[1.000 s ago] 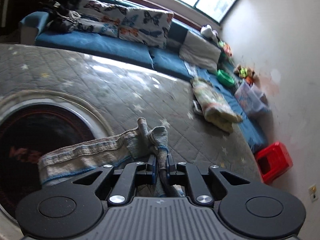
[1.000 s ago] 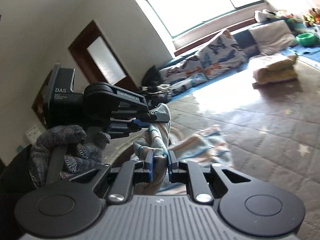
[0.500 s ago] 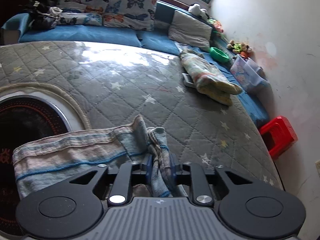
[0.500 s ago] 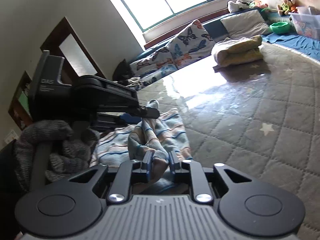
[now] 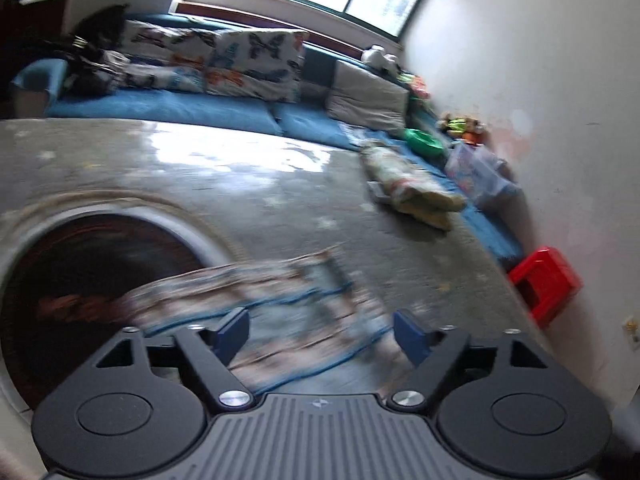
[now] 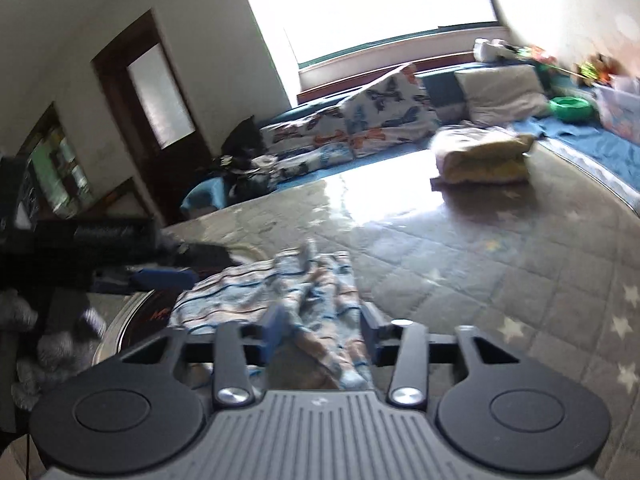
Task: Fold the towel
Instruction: 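Lift the towel edge with both grippers and fold it over onto itself, then lay the folded towel down and open both grippers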
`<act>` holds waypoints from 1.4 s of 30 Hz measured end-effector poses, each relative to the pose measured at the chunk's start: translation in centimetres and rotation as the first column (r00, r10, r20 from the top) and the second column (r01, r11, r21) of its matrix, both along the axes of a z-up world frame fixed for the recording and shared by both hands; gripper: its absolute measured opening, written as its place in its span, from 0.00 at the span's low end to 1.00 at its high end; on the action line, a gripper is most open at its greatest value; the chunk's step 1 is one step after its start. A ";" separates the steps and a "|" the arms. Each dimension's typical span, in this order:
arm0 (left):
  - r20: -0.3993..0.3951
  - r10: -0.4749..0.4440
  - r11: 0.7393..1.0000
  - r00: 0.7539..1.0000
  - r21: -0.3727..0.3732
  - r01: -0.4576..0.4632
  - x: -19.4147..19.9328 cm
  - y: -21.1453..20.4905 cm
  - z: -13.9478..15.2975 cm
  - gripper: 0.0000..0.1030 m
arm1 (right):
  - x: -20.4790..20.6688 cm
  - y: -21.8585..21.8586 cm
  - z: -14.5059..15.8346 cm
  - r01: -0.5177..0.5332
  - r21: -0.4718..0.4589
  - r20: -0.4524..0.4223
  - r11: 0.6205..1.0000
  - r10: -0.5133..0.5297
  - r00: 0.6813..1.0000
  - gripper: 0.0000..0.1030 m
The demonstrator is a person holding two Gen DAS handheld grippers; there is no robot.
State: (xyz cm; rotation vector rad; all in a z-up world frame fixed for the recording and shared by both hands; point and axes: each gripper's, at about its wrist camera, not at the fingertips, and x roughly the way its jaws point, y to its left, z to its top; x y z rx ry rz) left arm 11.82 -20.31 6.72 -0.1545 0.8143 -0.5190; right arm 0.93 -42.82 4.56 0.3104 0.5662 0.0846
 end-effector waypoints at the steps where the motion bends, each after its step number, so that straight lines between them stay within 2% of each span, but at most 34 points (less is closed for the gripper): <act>1: 0.000 0.012 1.000 1.000 0.016 -0.012 -0.5 0.8 -0.3 0.84 | 0.4 0.2 -0.1 -0.007 -0.006 -0.011 1.000 0.007 1.000 0.69; 3: -0.016 0.025 0.999 1.000 0.034 -0.024 -1.3 2.1 -1.2 0.85 | 1.1 0.5 -0.5 -0.016 -0.014 -0.035 1.000 0.015 0.999 0.76; 4: -0.027 0.030 0.999 0.999 0.039 -0.029 -1.7 2.7 -1.6 0.85 | 1.5 0.7 -0.7 -0.021 -0.018 -0.048 1.000 0.020 0.999 0.76; 9: -0.088 0.028 0.999 0.996 0.029 -0.025 -3.5 4.0 -4.2 0.84 | 3.4 1.5 -1.6 -0.045 -0.037 -0.109 0.998 0.041 0.993 0.76; 11: -0.104 0.021 1.000 0.994 0.016 -0.019 -4.1 4.1 -4.9 0.82 | 4.1 1.8 -2.2 -0.052 -0.043 -0.145 0.998 0.045 0.988 0.71; 15: -0.088 -0.013 1.000 0.996 0.023 0.016 -4.8 3.4 -5.4 0.60 | 4.3 1.4 -3.5 -0.052 0.008 -0.188 0.999 0.053 0.981 0.49; 19: -0.081 -0.023 0.999 0.996 0.021 0.025 -4.8 3.7 -5.5 0.25 | 3.7 1.7 -3.8 -0.038 0.031 -0.192 0.999 0.043 0.980 0.39; 22: -0.091 -0.036 0.999 0.995 -0.001 0.036 -4.8 4.8 -5.3 0.13 | 3.1 2.1 -3.7 -0.030 0.047 -0.193 0.998 0.039 0.980 0.36; 27: -0.104 -0.074 0.997 0.992 0.002 0.074 -6.6 7.5 -5.0 0.13 | 0.1 3.3 -3.8 -0.050 0.097 -0.194 0.994 0.068 0.979 0.37; 28: -0.110 -0.079 0.997 0.991 -0.001 0.080 -6.8 8.0 -4.9 0.15 | -0.6 3.6 -3.8 -0.056 0.106 -0.194 0.993 0.076 0.978 0.39; 32: -0.090 -0.081 0.997 0.993 0.003 0.082 -7.4 9.1 -4.1 0.18 | -2.2 3.9 -2.0 -0.058 0.051 -0.162 0.997 0.065 0.985 0.41; 34: -0.057 -0.070 0.997 0.996 0.016 0.071 -7.6 9.2 -3.5 0.31 | -2.5 4.1 -0.2 -0.054 0.003 -0.122 0.999 0.054 0.991 0.42; 36: -0.023 -0.062 0.998 0.998 0.020 0.063 -7.9 9.1 -3.0 0.38 | -2.2 4.6 0.9 -0.068 -0.020 -0.102 0.997 0.066 0.993 0.42; 39: 0.002 -0.077 0.997 0.997 0.018 0.077 -8.2 8.5 -2.6 0.41 | -1.2 5.7 1.6 -0.098 -0.054 -0.102 0.994 0.092 0.991 0.41; 42: 0.013 -0.109 0.994 0.994 0.027 0.109 -8.5 7.6 -2.7 0.43 | 0.6 7.0 0.2 -0.111 -0.085 -0.143 0.990 0.098 0.985 0.35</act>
